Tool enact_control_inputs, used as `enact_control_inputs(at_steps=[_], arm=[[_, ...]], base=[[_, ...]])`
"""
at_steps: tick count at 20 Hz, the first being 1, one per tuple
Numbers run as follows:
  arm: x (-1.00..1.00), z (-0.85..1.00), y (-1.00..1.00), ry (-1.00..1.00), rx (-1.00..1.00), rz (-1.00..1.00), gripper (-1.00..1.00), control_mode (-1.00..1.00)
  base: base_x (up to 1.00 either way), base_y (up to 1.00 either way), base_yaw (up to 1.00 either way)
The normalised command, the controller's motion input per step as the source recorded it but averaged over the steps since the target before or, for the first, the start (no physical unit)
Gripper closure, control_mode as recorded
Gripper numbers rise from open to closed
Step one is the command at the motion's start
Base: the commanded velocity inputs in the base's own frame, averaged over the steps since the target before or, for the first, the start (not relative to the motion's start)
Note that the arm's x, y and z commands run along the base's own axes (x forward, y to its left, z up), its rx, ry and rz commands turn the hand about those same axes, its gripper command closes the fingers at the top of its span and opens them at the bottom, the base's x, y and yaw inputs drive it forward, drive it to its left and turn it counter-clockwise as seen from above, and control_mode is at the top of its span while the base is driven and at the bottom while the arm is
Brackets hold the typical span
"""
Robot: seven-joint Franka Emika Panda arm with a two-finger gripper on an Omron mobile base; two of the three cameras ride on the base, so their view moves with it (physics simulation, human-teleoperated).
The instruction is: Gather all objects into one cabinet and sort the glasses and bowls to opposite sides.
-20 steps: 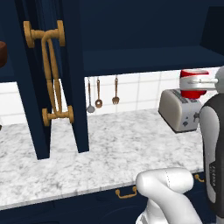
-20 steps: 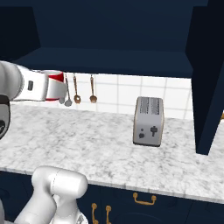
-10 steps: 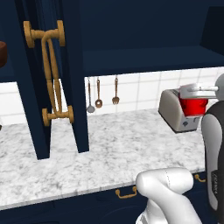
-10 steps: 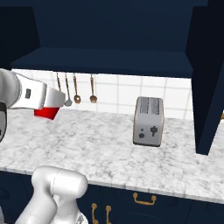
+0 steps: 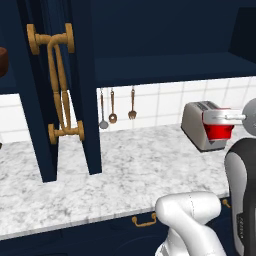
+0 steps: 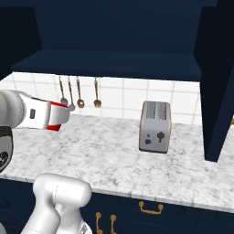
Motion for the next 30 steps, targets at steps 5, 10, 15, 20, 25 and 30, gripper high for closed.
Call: enact_control_inputs(at_steps=[5,10,15,20,25,30], arm=[[0.0,0.0,0.0,0.0,0.0,0.0,1.0,-1.0],[0.0,0.0,0.0,0.0,0.0,0.0,1.0,1.0],[0.0,0.0,0.0,0.0,0.0,0.0,1.0,1.0],[0.0,0.0,0.0,0.0,0.0,0.0,1.0,1.0],[0.0,0.0,0.0,0.0,0.0,0.0,1.0,1.0],[0.0,0.0,0.0,0.0,0.0,0.0,1.0,1.0]], base=[[0.0,0.0,0.0],[-0.07,0.0,0.0],[-0.95,0.0,0.0],[-1.0,0.1,0.0],[-0.73,0.76,0.0],[-0.17,1.0,0.01]])
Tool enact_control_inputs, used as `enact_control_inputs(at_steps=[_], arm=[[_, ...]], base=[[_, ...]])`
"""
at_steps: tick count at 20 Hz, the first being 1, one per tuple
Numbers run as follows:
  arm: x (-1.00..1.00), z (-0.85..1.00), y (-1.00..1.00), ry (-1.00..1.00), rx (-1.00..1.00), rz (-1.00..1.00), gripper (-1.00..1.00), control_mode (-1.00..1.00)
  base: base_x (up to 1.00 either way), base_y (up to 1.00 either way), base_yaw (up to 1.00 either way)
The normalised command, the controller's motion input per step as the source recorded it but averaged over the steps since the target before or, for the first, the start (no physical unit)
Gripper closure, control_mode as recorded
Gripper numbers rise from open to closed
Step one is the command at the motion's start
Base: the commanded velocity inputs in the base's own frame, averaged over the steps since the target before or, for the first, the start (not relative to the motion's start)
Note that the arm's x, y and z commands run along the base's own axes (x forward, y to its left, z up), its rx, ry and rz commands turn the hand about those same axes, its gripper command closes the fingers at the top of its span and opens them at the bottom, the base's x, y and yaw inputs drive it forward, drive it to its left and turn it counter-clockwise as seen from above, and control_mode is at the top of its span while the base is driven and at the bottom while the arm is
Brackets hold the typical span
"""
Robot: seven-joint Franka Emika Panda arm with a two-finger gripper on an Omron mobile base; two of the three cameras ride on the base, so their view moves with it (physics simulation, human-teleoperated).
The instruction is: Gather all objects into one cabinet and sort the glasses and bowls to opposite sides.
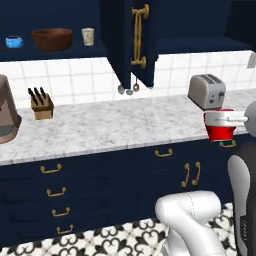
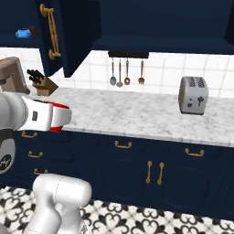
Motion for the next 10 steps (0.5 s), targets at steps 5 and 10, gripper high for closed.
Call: enact_control_inputs(at_steps=[5,10], arm=[[0.0,0.0,0.0,0.0,0.0,0.0,1.0,1.0],[0.0,0.0,0.0,0.0,0.0,0.0,1.0,1.0]], base=[[-0.18,1.0,0.02],[-0.11,1.0,0.04]])
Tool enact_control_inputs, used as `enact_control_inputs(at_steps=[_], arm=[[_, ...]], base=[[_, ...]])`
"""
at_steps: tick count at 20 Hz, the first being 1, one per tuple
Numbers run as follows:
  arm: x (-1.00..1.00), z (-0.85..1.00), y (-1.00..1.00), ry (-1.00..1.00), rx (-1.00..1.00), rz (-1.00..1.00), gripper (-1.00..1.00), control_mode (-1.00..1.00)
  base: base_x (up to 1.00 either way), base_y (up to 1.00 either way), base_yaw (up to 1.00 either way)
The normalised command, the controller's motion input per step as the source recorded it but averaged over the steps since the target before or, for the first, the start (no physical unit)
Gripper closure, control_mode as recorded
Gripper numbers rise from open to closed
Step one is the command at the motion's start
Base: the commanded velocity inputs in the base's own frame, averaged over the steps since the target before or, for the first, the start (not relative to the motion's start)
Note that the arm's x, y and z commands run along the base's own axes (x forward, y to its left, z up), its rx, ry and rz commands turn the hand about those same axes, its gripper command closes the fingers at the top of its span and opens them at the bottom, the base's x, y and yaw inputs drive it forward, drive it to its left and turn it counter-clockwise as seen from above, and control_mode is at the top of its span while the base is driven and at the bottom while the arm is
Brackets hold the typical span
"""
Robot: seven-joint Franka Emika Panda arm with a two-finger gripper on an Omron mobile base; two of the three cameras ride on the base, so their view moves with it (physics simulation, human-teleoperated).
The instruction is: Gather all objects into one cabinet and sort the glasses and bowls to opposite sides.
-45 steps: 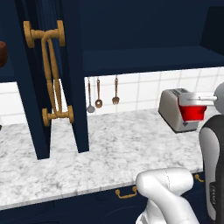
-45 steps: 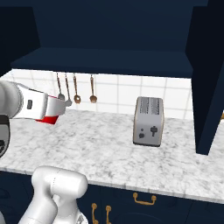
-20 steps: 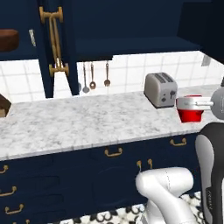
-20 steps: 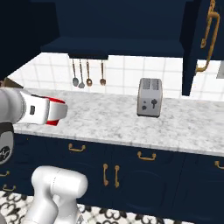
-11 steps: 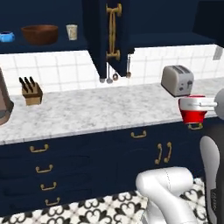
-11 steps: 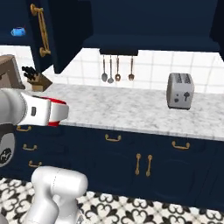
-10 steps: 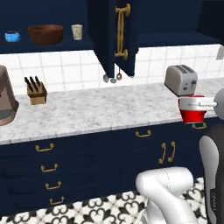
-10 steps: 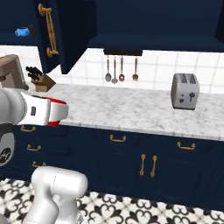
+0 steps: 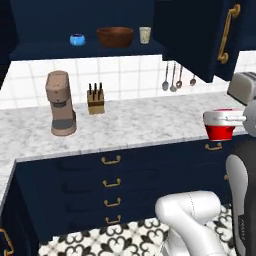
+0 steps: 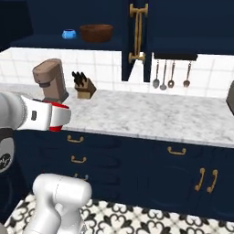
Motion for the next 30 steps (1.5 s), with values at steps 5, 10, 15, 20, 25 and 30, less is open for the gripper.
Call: enact_control_inputs(at_steps=[5,10,15,20,25,30], arm=[[0.0,0.0,0.0,0.0,0.0,0.0,1.0,1.0],[0.0,0.0,0.0,0.0,0.0,0.0,1.0,1.0],[0.0,0.0,0.0,0.0,0.0,0.0,1.0,1.0],[0.0,0.0,0.0,0.0,0.0,0.0,1.0,1.0],[0.0,0.0,0.0,0.0,0.0,0.0,1.0,1.0],[0.0,0.0,0.0,0.0,0.0,0.0,1.0,1.0]], base=[[0.0,0.95,0.02],[0.42,0.3,0.0],[0.64,-0.03,-0.05],[0.63,-0.08,-0.07],[0.55,-0.07,-0.08],[0.54,-0.01,-0.04]])
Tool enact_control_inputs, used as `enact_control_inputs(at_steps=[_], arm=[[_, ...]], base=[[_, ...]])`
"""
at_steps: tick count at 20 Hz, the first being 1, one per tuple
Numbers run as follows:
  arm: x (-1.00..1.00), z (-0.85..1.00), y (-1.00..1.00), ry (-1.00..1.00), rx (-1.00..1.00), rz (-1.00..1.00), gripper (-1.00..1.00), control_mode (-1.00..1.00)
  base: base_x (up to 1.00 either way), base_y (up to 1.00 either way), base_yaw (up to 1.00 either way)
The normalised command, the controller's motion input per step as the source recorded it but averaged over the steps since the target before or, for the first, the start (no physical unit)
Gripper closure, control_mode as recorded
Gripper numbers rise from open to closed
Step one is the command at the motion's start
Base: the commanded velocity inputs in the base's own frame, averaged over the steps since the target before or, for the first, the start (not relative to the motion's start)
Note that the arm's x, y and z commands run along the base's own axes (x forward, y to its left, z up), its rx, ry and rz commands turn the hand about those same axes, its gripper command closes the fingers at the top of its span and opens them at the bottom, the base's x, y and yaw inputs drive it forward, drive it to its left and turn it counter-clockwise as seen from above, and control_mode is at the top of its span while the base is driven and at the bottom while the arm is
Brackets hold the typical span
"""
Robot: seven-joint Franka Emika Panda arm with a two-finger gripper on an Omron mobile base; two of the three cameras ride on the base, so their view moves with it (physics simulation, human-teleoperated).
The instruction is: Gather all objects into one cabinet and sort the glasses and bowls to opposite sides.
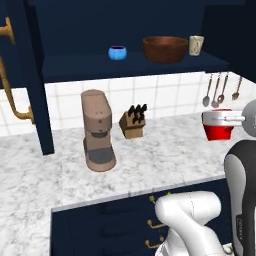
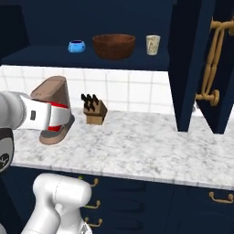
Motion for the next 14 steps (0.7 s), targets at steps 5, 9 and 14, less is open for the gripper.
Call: enact_control_inputs(at_steps=[5,9,14], arm=[[0.0,0.0,0.0,0.0,0.0,0.0,1.0,1.0],[0.0,0.0,0.0,0.0,0.0,0.0,1.0,1.0],[0.0,0.0,0.0,0.0,0.0,0.0,1.0,1.0]], base=[[0.55,0.0,0.0],[0.53,0.0,0.0],[0.33,0.0,0.0]])
